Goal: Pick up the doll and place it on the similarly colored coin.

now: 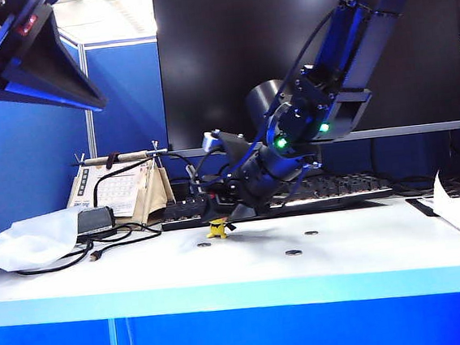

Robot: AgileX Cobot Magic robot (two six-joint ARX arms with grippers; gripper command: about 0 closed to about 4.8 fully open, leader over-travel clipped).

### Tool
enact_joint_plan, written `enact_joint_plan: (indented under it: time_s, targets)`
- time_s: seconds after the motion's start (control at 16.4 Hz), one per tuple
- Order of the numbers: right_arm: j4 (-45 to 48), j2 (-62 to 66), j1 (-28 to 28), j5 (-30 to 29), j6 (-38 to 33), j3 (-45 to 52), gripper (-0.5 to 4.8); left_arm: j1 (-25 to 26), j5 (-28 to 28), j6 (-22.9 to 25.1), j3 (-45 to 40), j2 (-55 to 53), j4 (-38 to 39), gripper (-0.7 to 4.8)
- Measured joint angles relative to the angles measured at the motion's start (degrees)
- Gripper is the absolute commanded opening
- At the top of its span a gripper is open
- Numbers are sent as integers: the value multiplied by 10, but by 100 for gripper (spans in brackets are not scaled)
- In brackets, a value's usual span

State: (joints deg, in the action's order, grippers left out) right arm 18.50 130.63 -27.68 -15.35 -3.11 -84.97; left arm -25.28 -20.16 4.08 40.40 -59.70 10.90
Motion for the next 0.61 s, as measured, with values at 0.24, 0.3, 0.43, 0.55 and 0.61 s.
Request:
enact_joint_plan:
  time_s: [0.24, 0.3, 0.43, 0.55, 0.61]
  targets:
    - [-2, 0, 2, 3, 2, -6, 275, 0, -2, 0, 0, 1, 0, 26]
    - [-6, 0, 1, 3, 2, -16, 275, 0, -2, 0, 0, 1, 0, 26]
    - [-15, 0, 1, 3, 4, -38, 275, 0, -10, 0, 0, 1, 0, 26]
    - [-26, 0, 2, 3, 4, -49, 275, 0, -12, 0, 0, 1, -4, 26]
    - [-29, 0, 2, 3, 4, -52, 275, 0, -12, 0, 0, 1, -7, 26]
